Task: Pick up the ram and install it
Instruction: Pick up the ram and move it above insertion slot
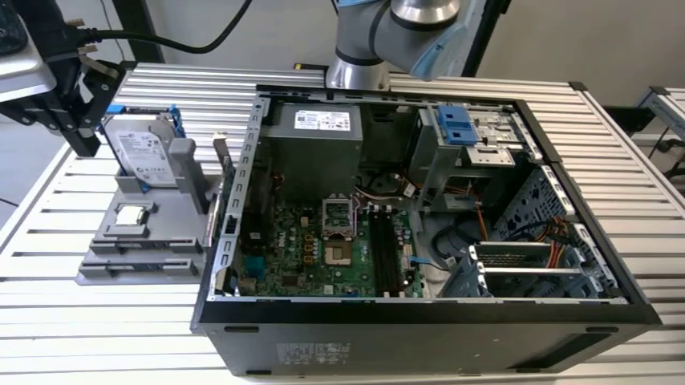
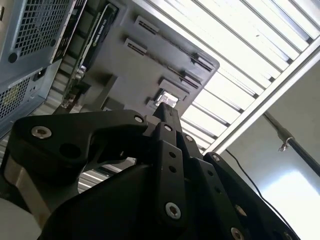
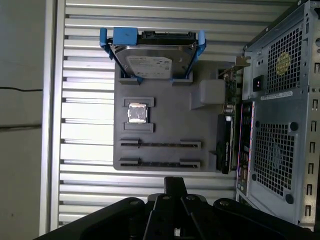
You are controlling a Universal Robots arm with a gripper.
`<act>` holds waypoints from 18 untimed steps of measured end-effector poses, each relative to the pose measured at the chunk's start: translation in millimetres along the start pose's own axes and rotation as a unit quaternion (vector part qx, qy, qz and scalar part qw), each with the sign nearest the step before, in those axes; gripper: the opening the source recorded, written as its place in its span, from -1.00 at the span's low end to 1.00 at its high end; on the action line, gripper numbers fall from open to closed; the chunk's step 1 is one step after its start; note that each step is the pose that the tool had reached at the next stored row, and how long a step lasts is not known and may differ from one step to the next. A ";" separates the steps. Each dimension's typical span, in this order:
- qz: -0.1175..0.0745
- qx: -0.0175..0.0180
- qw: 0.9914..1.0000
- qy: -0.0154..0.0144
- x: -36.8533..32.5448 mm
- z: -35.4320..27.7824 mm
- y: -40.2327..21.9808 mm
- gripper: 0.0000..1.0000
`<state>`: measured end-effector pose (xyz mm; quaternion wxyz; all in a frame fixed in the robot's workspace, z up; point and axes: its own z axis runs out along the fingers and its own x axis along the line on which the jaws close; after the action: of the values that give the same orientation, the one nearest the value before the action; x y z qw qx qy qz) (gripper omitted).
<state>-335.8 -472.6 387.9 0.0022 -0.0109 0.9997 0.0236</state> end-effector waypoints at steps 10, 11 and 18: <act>-0.004 0.000 1.000 0.000 0.0 0.0 0.0 -1.00; -0.008 0.000 1.000 0.000 0.2 0.0 0.0 -1.00; -0.051 0.001 0.999 0.002 0.5 0.0 0.0 -1.00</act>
<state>-336.3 -472.7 387.9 0.0010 -0.0615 0.9979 0.0227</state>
